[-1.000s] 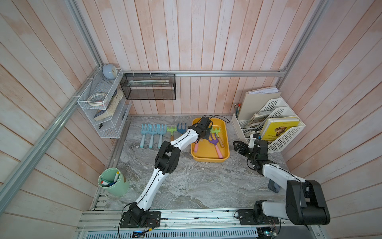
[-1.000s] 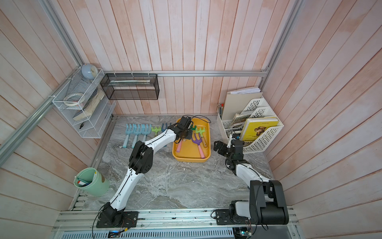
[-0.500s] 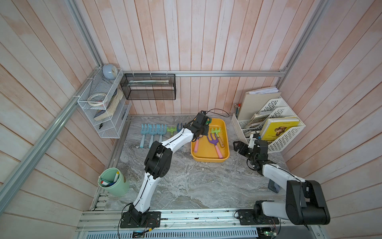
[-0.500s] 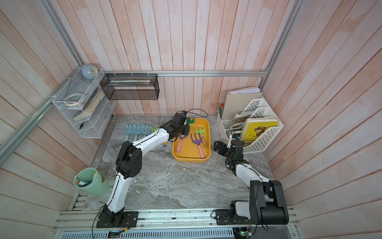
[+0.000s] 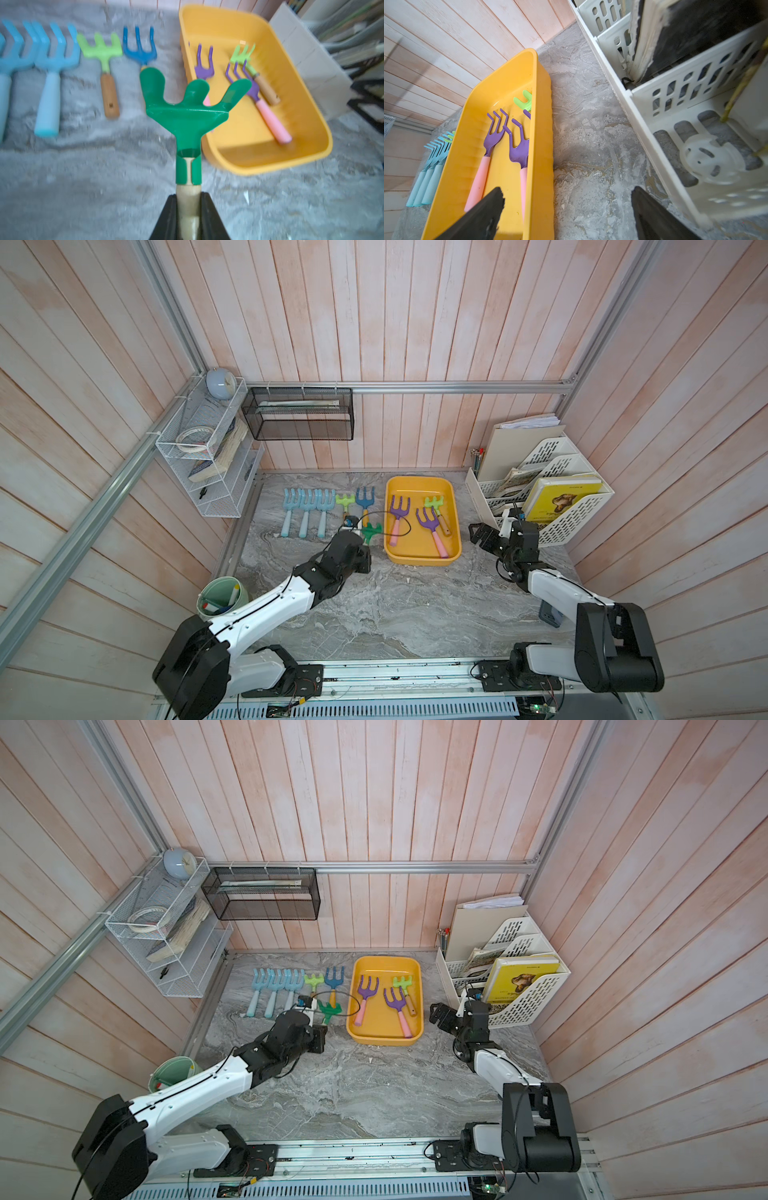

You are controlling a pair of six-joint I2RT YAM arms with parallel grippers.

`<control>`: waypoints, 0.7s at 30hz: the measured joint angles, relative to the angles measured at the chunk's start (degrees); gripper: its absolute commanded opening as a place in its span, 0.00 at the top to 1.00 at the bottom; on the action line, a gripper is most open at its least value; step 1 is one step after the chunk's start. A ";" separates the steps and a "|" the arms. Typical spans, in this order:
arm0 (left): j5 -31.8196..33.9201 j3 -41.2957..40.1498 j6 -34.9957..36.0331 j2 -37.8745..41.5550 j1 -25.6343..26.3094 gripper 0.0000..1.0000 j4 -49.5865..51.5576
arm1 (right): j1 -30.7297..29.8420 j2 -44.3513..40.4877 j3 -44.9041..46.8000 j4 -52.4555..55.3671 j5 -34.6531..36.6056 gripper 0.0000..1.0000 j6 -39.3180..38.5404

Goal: Take the hand rake out of the storage box
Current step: Place the rake at the center of the board.

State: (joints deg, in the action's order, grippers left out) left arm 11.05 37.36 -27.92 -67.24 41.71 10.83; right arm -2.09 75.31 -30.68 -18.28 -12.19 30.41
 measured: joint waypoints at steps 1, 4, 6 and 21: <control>0.17 -3.10 -2.14 1.73 1.33 0.98 0.55 | 0.00 0.00 0.00 0.00 -0.09 0.02 0.00; 0.52 -10.99 -7.72 5.16 2.27 0.97 1.84 | -0.81 0.00 0.00 0.09 0.17 0.02 -0.02; 0.96 -15.28 -10.95 6.86 2.19 0.94 2.97 | -2.97 0.00 -0.28 0.81 1.36 0.02 -0.15; 1.05 -18.82 -18.47 9.01 2.19 0.80 3.69 | -23.30 9.05 -15.23 8.94 11.23 0.11 0.24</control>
State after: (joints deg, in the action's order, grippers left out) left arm 12.10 18.55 -46.39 -58.24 43.90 14.52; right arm -25.39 84.36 -45.91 -9.34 -0.95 30.65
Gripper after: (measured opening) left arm 0.207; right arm 0.918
